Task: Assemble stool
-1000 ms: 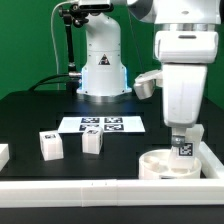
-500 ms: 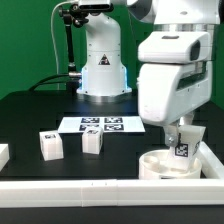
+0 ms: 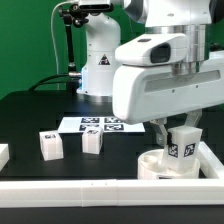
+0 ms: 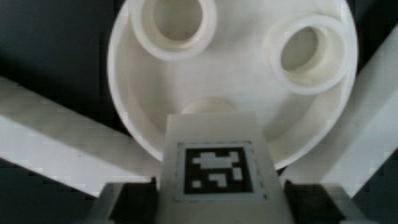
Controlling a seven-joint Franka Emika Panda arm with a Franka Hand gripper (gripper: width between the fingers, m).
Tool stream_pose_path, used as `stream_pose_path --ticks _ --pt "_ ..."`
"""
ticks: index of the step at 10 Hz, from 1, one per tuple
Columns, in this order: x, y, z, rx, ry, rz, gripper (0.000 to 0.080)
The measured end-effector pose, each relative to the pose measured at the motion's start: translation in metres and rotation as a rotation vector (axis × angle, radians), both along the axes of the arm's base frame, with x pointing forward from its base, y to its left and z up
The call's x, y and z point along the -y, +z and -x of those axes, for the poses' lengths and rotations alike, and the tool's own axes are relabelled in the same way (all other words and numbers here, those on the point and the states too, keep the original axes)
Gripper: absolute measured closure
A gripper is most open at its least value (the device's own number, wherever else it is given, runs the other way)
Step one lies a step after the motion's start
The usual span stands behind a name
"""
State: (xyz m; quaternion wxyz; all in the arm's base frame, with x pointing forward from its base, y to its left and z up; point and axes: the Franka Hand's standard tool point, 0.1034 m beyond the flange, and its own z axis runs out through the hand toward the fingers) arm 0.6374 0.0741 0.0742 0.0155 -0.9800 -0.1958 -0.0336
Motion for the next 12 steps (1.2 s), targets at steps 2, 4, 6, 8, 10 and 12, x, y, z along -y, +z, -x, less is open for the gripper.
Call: stream_pose_path --ticks 2,4,6,8,10,12 --pt "-0.002 0.0 -0.001 0.008 -0.14 -0.016 0.0461" --pt "-0.003 0.0 -0.001 0.003 -0.229 -0.026 0.0459" --pt "-0.004 0.0 -0.001 -0.005 -0.352 -0.038 0.0459" --pt "-0.007 -0.001 -0.001 -0.015 -0.506 -0.059 0.0459" --pt "-0.009 -0.001 -0.002 -0.007 -0.657 -0.088 0.0459" --pt "-0.02 -0.001 -0.002 -0.018 -0.889 -0.122 0.0459"
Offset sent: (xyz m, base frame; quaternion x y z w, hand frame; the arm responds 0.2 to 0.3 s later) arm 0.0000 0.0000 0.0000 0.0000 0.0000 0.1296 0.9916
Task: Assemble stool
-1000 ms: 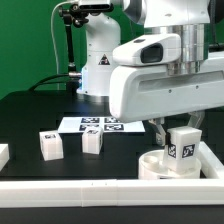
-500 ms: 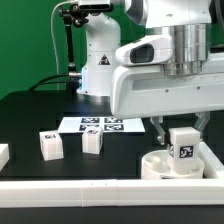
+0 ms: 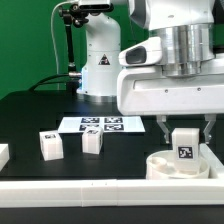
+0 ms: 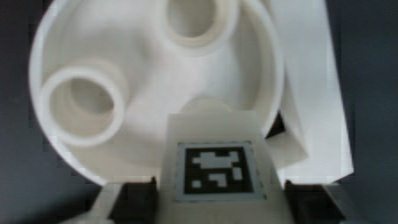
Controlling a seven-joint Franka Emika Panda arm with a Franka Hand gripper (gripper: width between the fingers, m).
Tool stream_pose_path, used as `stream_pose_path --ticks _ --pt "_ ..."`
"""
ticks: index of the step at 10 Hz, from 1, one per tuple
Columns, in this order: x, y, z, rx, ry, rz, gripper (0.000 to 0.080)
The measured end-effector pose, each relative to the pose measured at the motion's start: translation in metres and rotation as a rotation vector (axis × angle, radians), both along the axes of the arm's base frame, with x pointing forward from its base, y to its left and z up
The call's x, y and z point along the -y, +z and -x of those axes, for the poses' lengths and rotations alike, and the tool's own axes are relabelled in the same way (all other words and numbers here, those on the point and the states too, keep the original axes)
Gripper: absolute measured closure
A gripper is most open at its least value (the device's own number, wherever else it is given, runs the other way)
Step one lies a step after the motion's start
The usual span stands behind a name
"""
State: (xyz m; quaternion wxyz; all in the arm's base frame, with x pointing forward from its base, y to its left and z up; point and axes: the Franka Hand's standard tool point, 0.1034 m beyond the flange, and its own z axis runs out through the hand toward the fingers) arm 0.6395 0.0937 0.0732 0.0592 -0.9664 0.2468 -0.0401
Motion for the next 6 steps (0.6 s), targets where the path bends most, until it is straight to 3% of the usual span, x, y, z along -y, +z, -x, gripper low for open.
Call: stream_pose_path --ticks 2,6 --pt "-0.0104 -0.0008 0.0019 -0.022 -0.187 -0.04 0.0459" --pt "-0.0151 -0.0017 0.0032 -0.063 -0.535 -0.112 0.0459"
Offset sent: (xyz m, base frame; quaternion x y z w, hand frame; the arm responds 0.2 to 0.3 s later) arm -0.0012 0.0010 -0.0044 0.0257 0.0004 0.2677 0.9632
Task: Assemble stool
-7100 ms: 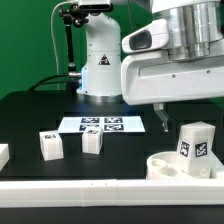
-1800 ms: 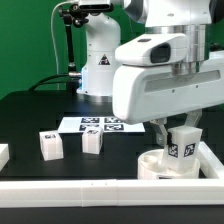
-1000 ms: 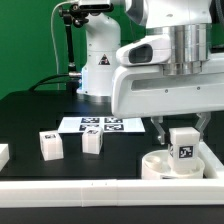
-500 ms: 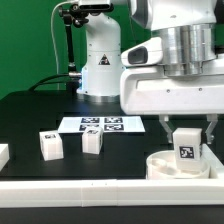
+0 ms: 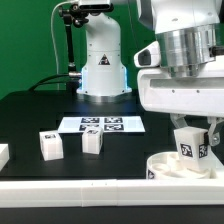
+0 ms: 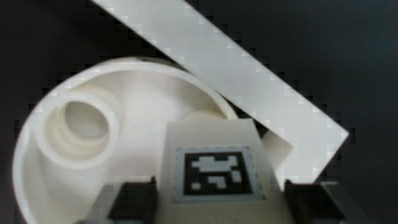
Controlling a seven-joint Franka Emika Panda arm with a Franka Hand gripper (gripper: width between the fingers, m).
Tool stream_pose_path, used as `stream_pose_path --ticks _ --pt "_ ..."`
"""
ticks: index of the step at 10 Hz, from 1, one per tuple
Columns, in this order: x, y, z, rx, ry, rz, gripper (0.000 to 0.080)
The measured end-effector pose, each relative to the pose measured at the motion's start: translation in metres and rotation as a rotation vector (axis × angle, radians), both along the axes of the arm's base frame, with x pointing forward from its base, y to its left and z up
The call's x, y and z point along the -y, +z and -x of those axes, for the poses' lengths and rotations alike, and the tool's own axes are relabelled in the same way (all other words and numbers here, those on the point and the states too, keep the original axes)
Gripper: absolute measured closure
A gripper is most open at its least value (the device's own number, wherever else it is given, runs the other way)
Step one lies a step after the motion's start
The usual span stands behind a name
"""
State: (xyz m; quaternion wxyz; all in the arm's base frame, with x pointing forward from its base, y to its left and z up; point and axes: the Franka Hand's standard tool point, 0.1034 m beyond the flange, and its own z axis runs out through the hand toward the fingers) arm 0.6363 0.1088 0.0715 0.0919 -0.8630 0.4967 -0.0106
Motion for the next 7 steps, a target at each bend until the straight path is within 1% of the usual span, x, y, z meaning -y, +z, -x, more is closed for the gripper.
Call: stream_pose_path --ticks 3,6,7 --pt "-0.0064 -0.0004 0.001 -0.036 -0.248 -0.046 0.0459" --pt "-0.0081 0.0003 0.0012 -0.065 -0.382 -0.075 0.0459" --pt "-0.0099 -0.0001 0.0016 -0.072 -0.414 -0.086 0.0403"
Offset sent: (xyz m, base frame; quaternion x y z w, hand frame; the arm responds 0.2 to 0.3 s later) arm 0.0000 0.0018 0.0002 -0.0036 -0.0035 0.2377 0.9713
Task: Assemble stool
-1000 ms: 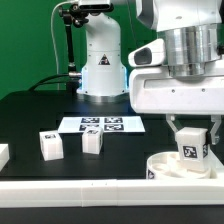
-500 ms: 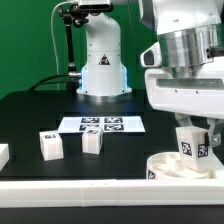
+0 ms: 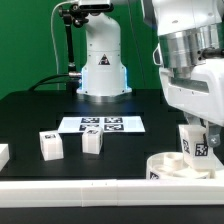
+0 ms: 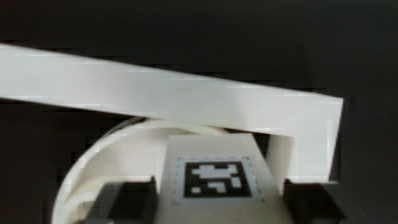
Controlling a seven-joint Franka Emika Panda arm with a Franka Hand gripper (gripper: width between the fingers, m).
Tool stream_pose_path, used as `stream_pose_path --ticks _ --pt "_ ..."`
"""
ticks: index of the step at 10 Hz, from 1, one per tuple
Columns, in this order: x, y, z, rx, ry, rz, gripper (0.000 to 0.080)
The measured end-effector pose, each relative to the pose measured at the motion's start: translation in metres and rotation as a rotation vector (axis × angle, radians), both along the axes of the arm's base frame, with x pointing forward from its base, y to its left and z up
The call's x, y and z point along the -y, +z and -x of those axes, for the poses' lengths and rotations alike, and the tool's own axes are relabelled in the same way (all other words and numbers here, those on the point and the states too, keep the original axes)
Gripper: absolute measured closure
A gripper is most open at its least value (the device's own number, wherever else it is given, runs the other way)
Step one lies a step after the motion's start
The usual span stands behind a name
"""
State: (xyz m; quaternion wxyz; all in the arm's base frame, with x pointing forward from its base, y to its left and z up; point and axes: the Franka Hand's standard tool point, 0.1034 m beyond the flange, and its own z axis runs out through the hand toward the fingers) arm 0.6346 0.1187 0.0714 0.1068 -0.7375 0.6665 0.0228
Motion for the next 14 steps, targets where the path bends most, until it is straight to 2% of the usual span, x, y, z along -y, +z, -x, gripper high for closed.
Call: stream_pose_path --ticks 1,2,3,7,11,14 --pt "-0.002 0.0 0.0 0.0 -0.002 -0.004 0.0268" --pt "-0.002 0.0 0.0 0.004 0.021 -0.001 0.0268" --pt "-0.001 0.003 -0.001 0.013 0.063 0.0 0.0174" --pt "0.001 0.024 -0.008 0.059 0.172 0.005 0.0151" --pt "0.0 0.022 -0.007 0.11 0.464 0.044 0.015" --pt "0.006 0.02 -0.005 0.157 0.83 0.108 0.015"
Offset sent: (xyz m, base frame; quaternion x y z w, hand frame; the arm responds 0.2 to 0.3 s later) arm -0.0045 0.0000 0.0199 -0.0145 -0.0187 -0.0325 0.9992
